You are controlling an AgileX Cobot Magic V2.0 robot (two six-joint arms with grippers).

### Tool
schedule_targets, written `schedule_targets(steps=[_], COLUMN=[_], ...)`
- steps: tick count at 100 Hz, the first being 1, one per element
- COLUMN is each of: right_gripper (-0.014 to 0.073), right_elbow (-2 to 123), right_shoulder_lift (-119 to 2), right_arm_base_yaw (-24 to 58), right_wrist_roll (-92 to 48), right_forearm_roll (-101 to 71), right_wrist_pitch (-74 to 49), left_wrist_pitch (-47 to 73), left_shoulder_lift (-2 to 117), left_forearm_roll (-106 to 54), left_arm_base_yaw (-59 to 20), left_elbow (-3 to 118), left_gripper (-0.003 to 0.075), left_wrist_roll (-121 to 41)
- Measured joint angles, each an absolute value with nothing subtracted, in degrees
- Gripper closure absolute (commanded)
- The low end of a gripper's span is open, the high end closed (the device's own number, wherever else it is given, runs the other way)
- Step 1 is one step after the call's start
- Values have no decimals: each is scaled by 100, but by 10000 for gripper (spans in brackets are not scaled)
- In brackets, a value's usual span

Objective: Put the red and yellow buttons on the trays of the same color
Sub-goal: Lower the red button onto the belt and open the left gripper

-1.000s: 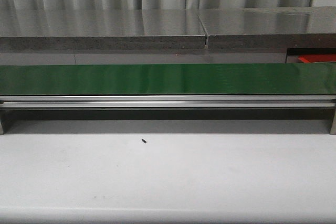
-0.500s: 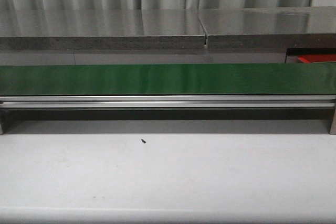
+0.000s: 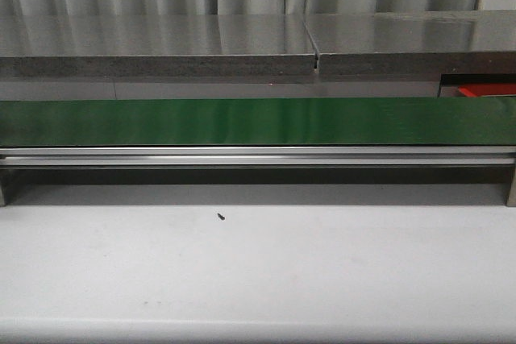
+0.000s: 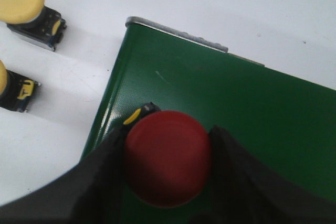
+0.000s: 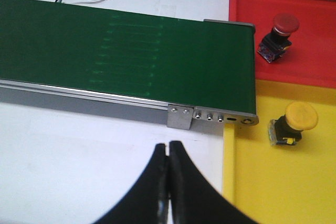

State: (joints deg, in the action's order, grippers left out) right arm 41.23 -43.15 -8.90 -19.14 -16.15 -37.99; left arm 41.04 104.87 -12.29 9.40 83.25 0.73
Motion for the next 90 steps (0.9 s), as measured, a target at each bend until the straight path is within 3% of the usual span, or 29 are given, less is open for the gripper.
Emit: schedule_targets(steps=[9, 16, 35, 42, 90], right_gripper=[711, 711, 711, 711, 711], right_elbow=[4123, 4123, 4123, 4123, 4123], right_shoulder_lift=[-4315, -4315, -4315, -4315, -4315], right_arm_base_yaw=[-890, -890, -890, -890, -890], right_wrist_roll=[-1914, -1914, -1914, -1914, -1914], right_forearm_roll=[-1615, -1615, -1615, -1615, -1615], right_wrist_pitch=[-3799, -3799, -3799, -3799, -3799], left_wrist_pitch=[4081, 4093, 4103, 4103, 4155], left_shoulder_lift=[10545, 10553, 10553, 10553, 9791], left_forearm_roll=[-1298, -1325, -1361, -1371, -1243], left_arm_base_yaw=[928, 917, 906, 906, 1077], left_elbow=[8337, 8349, 8349, 8349, 8470], left_gripper=[587, 514, 135, 55, 50], left_wrist_roll=[73, 73, 73, 73, 61])
